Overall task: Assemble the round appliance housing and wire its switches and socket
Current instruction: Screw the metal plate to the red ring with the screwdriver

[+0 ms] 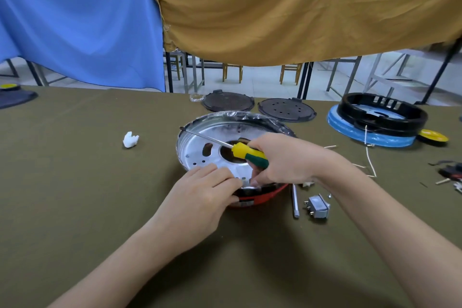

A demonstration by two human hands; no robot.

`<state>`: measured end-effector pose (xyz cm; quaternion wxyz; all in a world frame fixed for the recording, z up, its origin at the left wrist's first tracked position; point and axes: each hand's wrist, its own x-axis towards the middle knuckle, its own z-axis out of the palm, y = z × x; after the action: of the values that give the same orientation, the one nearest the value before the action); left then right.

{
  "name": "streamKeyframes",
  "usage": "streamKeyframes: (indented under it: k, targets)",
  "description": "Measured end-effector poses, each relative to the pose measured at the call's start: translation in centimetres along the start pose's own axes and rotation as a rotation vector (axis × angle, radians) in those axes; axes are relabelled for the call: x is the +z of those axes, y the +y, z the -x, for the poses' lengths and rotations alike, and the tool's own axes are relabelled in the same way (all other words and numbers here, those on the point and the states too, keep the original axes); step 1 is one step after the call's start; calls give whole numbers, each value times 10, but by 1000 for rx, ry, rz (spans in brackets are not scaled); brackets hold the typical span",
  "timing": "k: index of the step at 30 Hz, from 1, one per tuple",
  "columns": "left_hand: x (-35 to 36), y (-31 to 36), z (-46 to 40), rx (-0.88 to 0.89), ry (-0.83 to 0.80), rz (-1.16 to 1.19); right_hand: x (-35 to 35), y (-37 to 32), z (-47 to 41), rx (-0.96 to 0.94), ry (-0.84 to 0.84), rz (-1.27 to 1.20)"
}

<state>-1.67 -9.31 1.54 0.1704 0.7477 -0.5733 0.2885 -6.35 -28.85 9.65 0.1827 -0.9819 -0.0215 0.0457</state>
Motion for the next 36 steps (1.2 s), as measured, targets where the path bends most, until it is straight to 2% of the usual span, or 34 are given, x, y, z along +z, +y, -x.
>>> streamKeyframes:
  k: [4, 10, 14, 26, 32, 36]
  targets:
    - [1, -1, -2, -79, -34, 50, -1, -4, -8, -26, -41, 49]
    - [4, -2, -2, -102, -21, 49, -8, 2, -7, -63, -69, -73]
    - [4, -1, -2, -110, -24, 41, -6, 0, -9, -74, -79, -17]
    - [5, 0, -1, -77, 15, 1, -13, -3, -25, 13, -265, 19]
    - [6, -1, -1, -71, 11, -25, -9, -6, -37, 38, -283, 58]
    - [6, -1, -1, -72, 8, -15, -8, -2, -33, 42, -230, 93]
